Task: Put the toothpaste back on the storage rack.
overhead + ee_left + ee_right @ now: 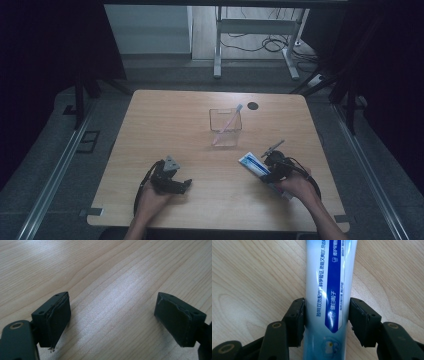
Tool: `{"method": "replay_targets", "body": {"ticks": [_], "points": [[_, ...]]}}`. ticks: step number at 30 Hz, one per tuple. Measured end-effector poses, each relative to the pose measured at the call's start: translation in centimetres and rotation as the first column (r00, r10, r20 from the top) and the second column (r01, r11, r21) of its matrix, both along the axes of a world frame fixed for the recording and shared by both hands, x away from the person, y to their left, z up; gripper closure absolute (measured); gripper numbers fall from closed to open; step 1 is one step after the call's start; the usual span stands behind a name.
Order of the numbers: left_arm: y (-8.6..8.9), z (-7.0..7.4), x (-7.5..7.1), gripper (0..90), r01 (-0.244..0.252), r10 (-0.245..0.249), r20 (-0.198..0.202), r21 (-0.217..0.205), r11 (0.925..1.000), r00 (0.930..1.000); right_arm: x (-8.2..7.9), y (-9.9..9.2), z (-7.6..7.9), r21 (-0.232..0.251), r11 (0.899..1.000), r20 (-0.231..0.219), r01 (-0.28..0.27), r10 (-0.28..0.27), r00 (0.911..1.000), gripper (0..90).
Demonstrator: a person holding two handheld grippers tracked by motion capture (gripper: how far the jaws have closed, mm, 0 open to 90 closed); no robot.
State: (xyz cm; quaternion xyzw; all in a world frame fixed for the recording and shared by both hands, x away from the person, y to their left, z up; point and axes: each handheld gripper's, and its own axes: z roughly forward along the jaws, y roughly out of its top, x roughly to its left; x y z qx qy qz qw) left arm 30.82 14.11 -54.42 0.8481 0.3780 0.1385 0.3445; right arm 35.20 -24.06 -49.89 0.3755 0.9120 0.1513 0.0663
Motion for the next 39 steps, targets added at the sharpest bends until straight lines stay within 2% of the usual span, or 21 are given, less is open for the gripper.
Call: {"method": "replay_targets", "body": {"ticks": [7, 8, 9, 10, 11, 15, 27, 29, 39], "points": [[0.0, 0.0, 0.0, 13.9, 0.0, 0.0, 0.0, 0.0, 1.0, 1.0, 0.1, 0.4, 0.0, -0.031, 0.999, -0.009, -0.005, 0.004, 1.0, 52.9], [0.0, 0.0, 0.0, 13.9, 0.0, 0.0, 0.0, 0.0, 1.0, 1.0, 0.1, 0.3, 0.1, -0.027, 1.0, -0.008, -0.004, 0.004, 1.0, 58.2], [0.0, 0.0, 0.0, 13.9, 0.0, 0.0, 0.0, 0.0, 1.0, 1.0, 0.1, 0.3, 0.1, -0.027, 1.0, -0.008, -0.004, 0.004, 1.0, 58.2], [0.0, 0.0, 0.0, 13.9, 0.0, 0.0, 0.0, 0.0, 1.0, 1.0, 0.0, 0.3, 0.3, -0.024, 1.0, -0.004, -0.001, 0.001, 1.0, 64.5], [0.0, 0.0, 0.0, 13.9, 0.0, 0.0, 0.0, 0.0, 1.0, 1.0, 0.0, 0.3, 0.4, -0.022, 1.0, -0.002, 0.0, 0.0, 1.0, 66.8], [0.0, 0.0, 0.0, 13.9, -0.002, 0.002, 0.0, -0.003, 1.0, 1.0, -0.1, 0.1, 0.7, -0.011, 1.0, 0.003, 0.001, -0.001, 1.0, 71.7], [0.0, 0.0, 0.0, 13.9, -0.002, 0.002, 0.001, -0.003, 1.0, 1.0, -0.7, -1.0, 0.9, 0.068, 0.997, 0.041, 0.02, -0.023, 0.9989, 73.8], [0.0, 0.0, 0.0, 13.9, -0.002, 0.002, 0.001, -0.003, 1.0, 1.0, -0.8, -1.2, 1.2, 0.094, 0.995, 0.049, 0.018, -0.023, 0.9985, 73.7], [0.0, 0.0, 0.0, 13.9, -0.002, 0.002, 0.0, -0.002, 1.0, 1.0, -0.9, -1.3, 2.4, 0.139, 0.99, 0.089, 0.016, -0.028, 0.9957, 73.7]]}}
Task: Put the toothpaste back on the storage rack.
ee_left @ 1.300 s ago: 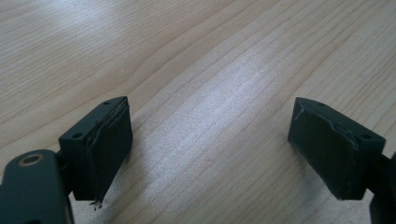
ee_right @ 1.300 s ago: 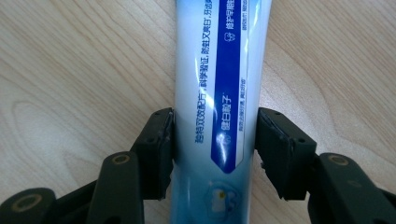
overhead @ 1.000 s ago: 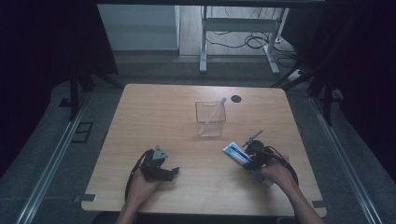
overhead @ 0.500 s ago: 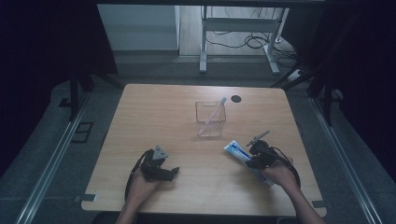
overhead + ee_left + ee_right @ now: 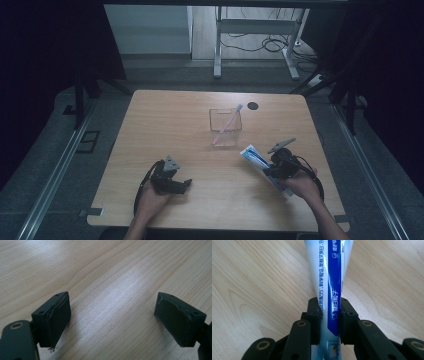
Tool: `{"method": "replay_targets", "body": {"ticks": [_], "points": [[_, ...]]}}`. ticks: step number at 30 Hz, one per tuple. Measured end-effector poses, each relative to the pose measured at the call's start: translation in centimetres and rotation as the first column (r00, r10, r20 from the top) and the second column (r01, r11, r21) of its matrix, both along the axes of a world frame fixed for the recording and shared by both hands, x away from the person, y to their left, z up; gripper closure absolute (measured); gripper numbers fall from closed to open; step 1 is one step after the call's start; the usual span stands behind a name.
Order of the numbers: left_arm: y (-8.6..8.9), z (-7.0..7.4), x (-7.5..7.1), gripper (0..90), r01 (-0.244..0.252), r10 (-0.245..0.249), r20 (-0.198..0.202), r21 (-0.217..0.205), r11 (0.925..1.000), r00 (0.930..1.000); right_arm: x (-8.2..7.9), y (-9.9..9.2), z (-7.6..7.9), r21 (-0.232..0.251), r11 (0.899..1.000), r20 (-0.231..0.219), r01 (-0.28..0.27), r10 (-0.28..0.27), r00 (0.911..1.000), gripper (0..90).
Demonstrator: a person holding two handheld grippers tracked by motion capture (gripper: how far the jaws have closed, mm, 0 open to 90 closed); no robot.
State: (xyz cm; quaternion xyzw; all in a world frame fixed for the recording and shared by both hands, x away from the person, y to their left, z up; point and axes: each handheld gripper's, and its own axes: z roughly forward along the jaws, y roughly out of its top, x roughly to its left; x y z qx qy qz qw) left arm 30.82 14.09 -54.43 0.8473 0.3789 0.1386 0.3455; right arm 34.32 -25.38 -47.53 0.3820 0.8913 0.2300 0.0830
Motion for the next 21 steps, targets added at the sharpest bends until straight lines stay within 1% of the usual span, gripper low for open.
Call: {"method": "replay_targets", "body": {"ticks": [5, 6, 7, 10, 12, 14, 21], "points": [[0.0, 0.0, 0.0, 13.9, 0.0, 0.0, 0.0, 0.0, 1.0, 1.0, -0.1, 0.1, 0.5, 0.013, 1.0, 0.015, -0.002, 0.001, 0.9999, 73.7], [0.0, 0.0, 0.0, 13.9, 0.0, 0.0, 0.0, 0.0, 1.0, 1.0, -0.1, 0.1, 0.7, 0.025, 1.0, 0.021, -0.003, 0.002, 0.9998, 73.7], [0.0, 0.0, 0.0, 13.9, 0.0, 0.0, 0.0, 0.0, 1.0, 1.0, -0.1, 0.1, 0.8, 0.028, 1.0, 0.022, -0.002, 0.001, 0.9998, 73.7], [0.0, 0.0, 0.0, 13.9, 0.001, -0.001, 0.001, 0.001, 1.0, 1.0, 0.0, 0.1, 1.2, 0.036, 0.999, 0.039, -0.008, 0.006, 0.9992, 73.7], [0.0, 0.0, 0.0, 13.9, 0.001, -0.001, 0.001, 0.001, 1.0, 1.0, 0.0, 0.2, 1.3, 0.04, 0.999, 0.04, -0.003, 0.002, 0.9992, 73.7], [0.0, 0.0, 0.0, 13.9, 0.001, -0.001, 0.001, 0.001, 1.0, 1.0, 0.0, 0.2, 1.6, 0.047, 0.999, 0.056, -0.007, 0.004, 0.9984, 73.7], [0.0, 0.0, 0.0, 13.9, 0.001, -0.001, 0.002, 0.001, 1.0, 1.0, 0.2, 0.2, 2.4, 0.068, 0.998, 0.074, -0.005, -0.001, 0.9972, 73.8]]}}
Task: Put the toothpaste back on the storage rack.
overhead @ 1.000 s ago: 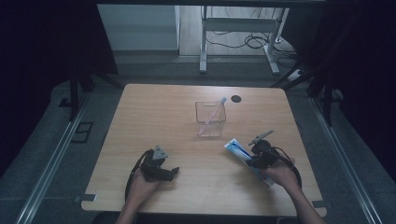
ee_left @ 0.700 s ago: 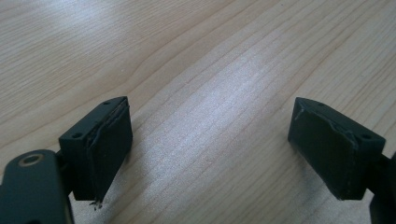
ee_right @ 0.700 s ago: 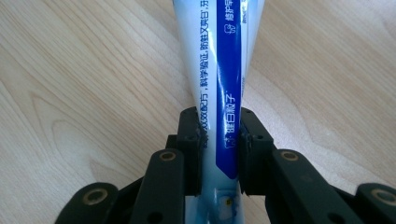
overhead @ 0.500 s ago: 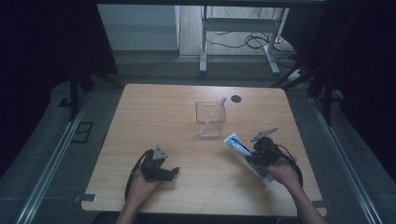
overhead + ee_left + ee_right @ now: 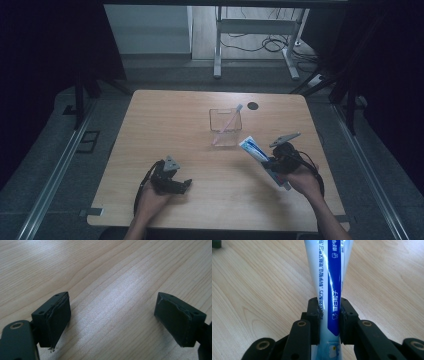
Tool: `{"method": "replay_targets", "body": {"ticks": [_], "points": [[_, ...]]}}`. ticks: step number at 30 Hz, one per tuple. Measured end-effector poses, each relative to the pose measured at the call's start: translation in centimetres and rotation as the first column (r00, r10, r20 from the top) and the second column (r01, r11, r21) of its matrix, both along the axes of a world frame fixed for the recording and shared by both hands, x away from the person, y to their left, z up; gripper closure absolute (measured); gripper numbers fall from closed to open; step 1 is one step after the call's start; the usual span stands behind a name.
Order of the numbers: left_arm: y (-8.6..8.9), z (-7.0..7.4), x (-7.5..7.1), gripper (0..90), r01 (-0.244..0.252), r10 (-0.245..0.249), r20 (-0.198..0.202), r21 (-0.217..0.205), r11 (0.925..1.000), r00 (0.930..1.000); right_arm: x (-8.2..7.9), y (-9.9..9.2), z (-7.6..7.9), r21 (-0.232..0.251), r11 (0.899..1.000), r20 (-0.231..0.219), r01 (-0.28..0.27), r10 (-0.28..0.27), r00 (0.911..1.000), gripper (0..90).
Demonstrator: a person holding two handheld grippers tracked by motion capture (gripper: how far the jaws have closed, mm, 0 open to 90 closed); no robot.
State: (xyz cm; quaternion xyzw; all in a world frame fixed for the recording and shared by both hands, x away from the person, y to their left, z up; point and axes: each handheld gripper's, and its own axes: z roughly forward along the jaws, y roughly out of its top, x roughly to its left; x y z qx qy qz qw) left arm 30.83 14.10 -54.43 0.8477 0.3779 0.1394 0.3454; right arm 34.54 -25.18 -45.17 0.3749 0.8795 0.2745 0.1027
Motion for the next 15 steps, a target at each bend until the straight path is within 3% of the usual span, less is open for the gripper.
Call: {"method": "replay_targets", "body": {"ticks": [15], "points": [[0.0, 0.0, 0.0, 13.9, 0.002, -0.002, 0.001, 0.003, 1.0, 1.0, 0.9, 0.5, 2.2, 0.075, 0.997, 0.041, 0.017, -0.02, 0.999, 73.8]]}}
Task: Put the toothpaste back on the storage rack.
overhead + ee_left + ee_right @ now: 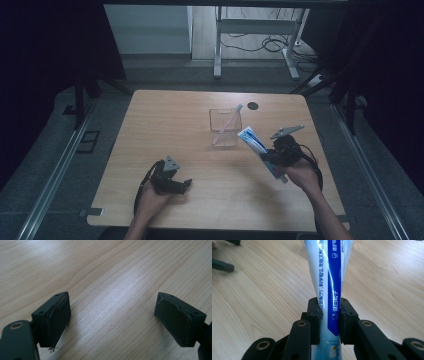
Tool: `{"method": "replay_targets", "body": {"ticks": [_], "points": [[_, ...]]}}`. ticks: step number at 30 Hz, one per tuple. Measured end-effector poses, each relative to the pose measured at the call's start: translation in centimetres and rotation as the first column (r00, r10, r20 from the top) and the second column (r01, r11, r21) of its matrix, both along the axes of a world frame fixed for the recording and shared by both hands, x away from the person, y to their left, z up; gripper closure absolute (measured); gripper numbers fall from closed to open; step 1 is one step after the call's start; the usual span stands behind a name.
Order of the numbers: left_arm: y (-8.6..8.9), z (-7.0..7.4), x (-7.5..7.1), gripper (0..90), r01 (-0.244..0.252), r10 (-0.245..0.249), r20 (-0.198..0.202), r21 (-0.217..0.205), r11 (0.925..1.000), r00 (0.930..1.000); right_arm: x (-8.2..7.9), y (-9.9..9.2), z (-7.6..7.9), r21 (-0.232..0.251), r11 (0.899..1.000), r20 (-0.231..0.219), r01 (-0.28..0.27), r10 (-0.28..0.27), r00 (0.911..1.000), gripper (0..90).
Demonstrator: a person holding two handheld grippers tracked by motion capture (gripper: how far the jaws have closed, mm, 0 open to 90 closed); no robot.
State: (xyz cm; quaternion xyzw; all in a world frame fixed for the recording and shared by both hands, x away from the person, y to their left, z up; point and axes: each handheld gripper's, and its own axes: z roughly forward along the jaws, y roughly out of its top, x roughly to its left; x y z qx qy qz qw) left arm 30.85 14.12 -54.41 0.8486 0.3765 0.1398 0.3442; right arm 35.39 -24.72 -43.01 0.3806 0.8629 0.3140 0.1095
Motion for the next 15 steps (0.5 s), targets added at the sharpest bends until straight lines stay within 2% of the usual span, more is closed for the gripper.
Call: {"method": "replay_targets", "body": {"ticks": [15], "points": [[0.0, 0.0, 0.0, 13.9, 0.0, 0.0, 0.0, 0.002, 1.0, 1.0, 1.8, 1.3, 2.7, 0.054, 0.999, 0.066, 0.0, -0.003, 0.9978, 73.8]]}}
